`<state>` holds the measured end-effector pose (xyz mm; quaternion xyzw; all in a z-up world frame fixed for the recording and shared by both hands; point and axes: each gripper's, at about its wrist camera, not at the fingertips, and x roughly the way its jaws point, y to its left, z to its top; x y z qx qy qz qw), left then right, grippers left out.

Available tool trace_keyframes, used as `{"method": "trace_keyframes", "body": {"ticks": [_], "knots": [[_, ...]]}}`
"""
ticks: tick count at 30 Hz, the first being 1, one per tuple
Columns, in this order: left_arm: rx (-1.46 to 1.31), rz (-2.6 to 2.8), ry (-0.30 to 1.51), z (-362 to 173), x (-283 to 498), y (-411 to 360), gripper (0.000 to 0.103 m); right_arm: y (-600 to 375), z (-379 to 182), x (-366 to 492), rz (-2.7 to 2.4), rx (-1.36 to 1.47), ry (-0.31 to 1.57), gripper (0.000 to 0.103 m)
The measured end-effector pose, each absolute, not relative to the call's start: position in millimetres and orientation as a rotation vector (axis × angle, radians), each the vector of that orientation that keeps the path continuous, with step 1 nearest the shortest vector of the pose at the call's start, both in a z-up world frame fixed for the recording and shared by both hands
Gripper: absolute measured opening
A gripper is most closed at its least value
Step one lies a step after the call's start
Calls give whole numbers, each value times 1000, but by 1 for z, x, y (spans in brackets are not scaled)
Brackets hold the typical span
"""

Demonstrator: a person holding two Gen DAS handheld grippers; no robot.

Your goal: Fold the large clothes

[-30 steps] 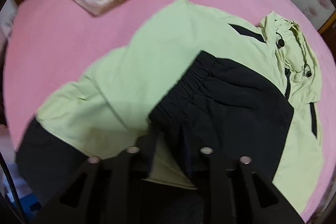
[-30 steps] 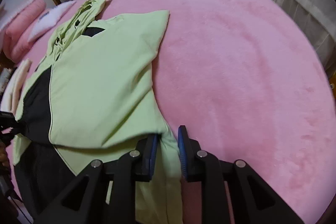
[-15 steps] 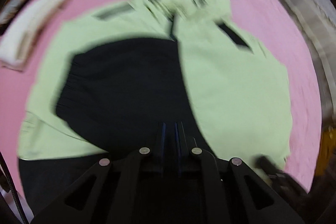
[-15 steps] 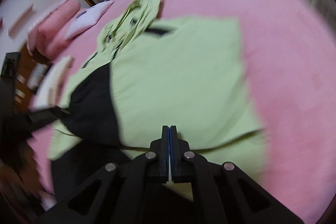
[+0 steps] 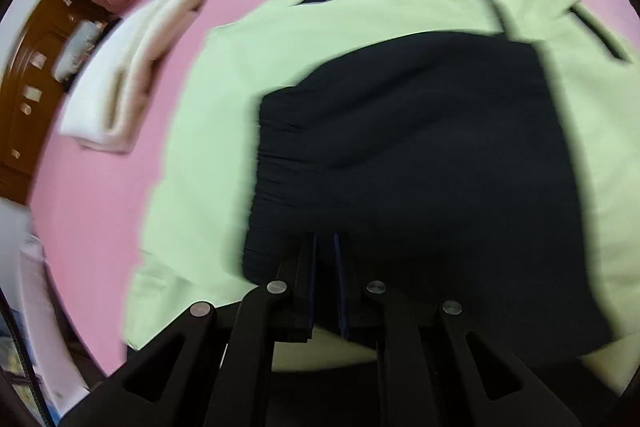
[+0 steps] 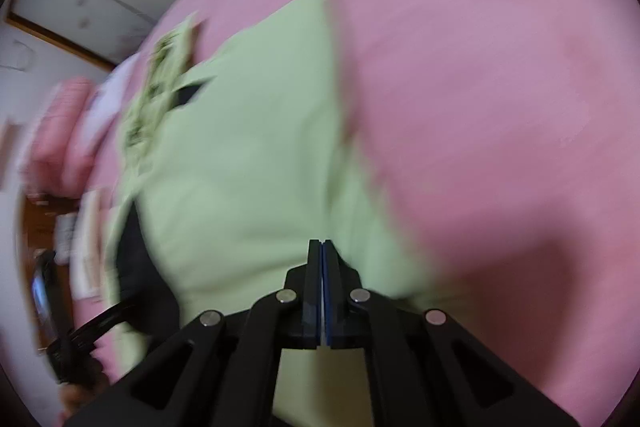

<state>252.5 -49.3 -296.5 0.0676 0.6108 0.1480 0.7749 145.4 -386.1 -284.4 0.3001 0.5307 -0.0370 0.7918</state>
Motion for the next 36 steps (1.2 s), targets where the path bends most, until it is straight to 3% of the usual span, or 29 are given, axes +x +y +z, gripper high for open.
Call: {"method": "trace_keyframes", "body": {"ticks": [9,14,20,36], "knots": [[69,287,1276,-283,264,-56,8,-337,-246,162,-128,241,1074,0],[-206,23,1256,-270,269,-74,10,-266,-252,175,214,373,1090,0],[-242,43,1237,-284,304,-71,10,-216,-280,199,325,377,1185,0],[-264,295,1224,-301,349,10,10,-361,-271,275,-31,290,1047,0]]}}
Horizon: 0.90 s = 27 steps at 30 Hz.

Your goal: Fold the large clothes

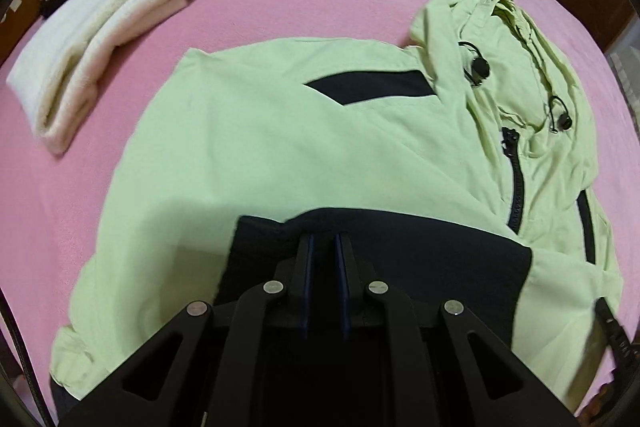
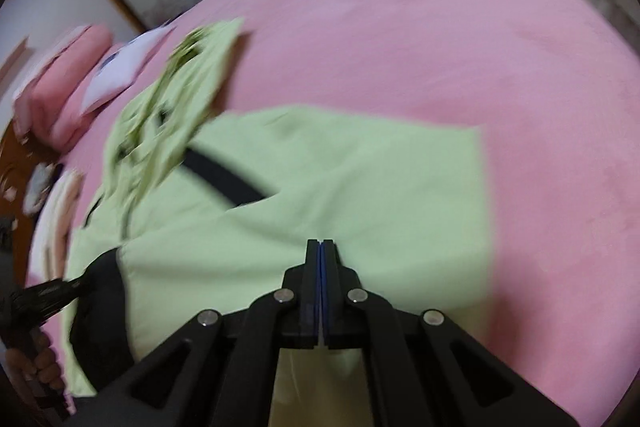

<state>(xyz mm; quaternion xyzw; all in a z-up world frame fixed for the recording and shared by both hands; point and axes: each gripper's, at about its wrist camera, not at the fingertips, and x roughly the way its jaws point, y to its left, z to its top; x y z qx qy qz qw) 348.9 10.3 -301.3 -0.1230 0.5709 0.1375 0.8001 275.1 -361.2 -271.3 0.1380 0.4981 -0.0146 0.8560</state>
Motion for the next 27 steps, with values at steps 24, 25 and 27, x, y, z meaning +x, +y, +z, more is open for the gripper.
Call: {"method": "trace_keyframes", "body": {"ticks": [24,25,27], "knots": [[-169,210,1282,-289,286,-28,10,-396,-260,173,-212,403,1157,0],[-164,205,1279,-289,281,-28,10,-395,-259,166,-212,403,1155,0],[-153,192,1275,-289,267,-28,10,-393,-256,149,-212,405,1152,0]]}}
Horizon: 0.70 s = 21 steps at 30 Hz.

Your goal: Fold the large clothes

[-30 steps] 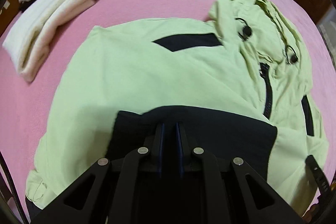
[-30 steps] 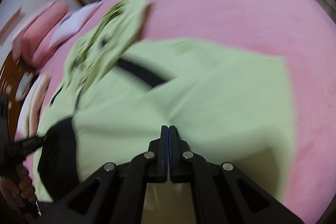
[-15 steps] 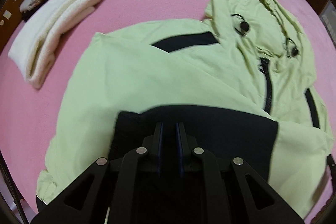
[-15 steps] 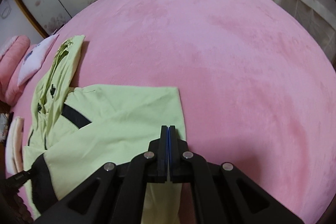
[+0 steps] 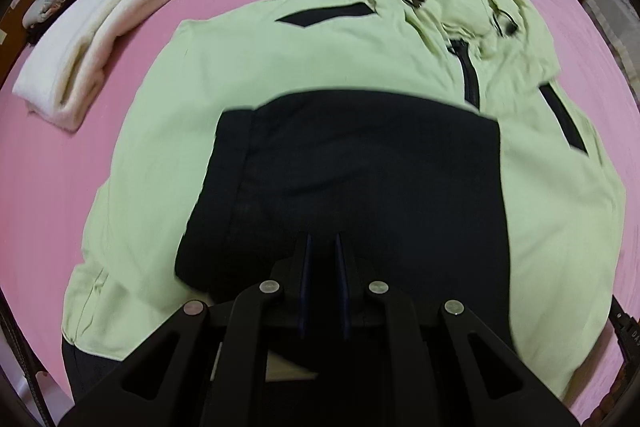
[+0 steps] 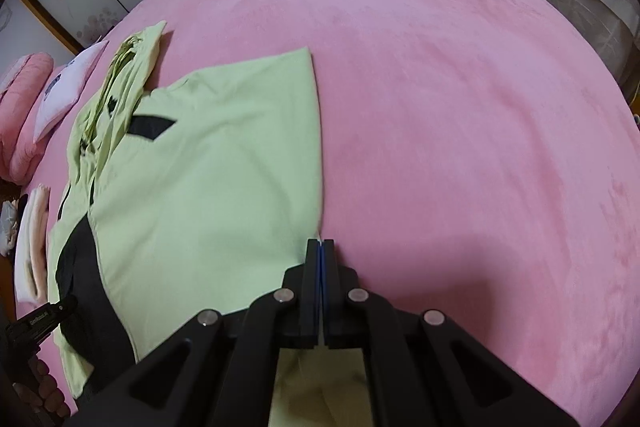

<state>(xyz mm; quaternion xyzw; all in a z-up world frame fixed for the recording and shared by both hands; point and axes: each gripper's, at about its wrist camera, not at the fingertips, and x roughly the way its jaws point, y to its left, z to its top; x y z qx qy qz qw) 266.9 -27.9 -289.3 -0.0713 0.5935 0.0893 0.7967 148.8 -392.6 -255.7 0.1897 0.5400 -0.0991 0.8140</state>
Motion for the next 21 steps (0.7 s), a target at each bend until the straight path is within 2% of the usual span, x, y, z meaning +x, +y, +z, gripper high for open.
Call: {"method": "trace_keyframes", "body": {"ticks": [18,20,21], "knots": [[-100,53,1428,-261,172,-19,11,-272,-243,87,-47,429,1349,2],[-86,34,1435,-251,163,-18,13,-255,-238,85,-31,409,1375,2],[-69,25,1434,-246,159,-18,17,-250,-235,84,-25,402,1382,2]]}}
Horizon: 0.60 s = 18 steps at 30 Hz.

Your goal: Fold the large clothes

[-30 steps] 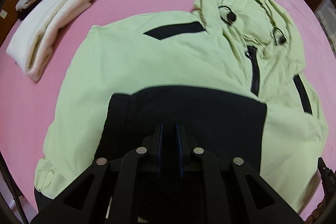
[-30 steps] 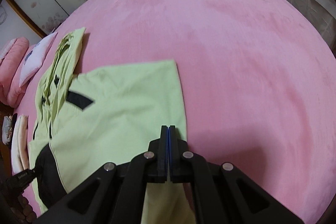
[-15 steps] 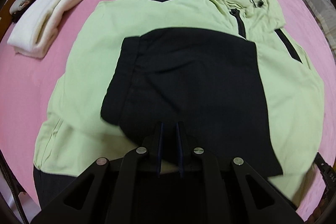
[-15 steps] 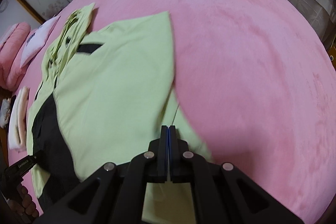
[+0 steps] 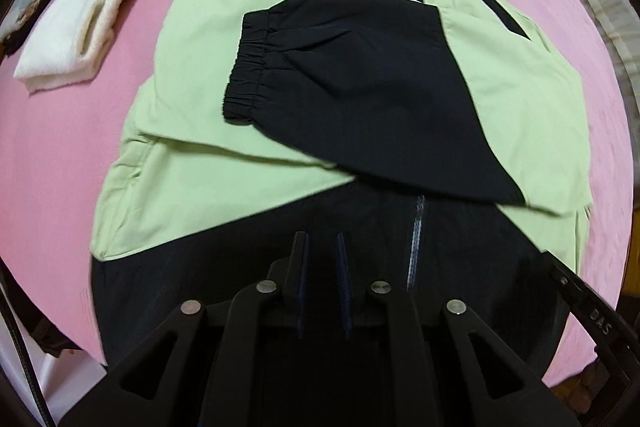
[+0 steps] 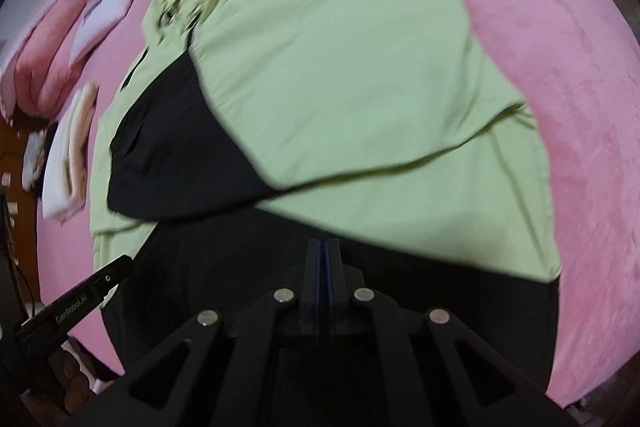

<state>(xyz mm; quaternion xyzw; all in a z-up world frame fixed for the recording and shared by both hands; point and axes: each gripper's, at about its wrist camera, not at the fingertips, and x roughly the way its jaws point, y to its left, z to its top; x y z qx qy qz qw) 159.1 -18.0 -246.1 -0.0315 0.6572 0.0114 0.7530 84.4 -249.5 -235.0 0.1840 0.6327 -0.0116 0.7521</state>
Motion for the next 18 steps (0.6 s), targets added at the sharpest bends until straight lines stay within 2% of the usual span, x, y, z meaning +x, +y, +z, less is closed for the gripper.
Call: {"method": "trace_keyframes", "body": {"ticks": [5,6,10,11,13,18], "knots": [[35,-11,1417,-217,149,-15,26,-217,-214,83,-22,340,1399,3],[55,-15,1420,-213,150,-15,31,-215,-212,84,-24,336,1400,4],[65,-56,1456,-188,168,-10,54,-208,-194,100,-5,355,1384,34],[51,-77,1465,-181,175,-11,57,-207,-190,107,-1,353,1379,37],[42,-115,1480,-167,189,-10,69,-203,-183,125,26,331,1381,38],[77,-149,1455,-138,240,-21,70,-191,-162,174,88,277,1375,38]]}}
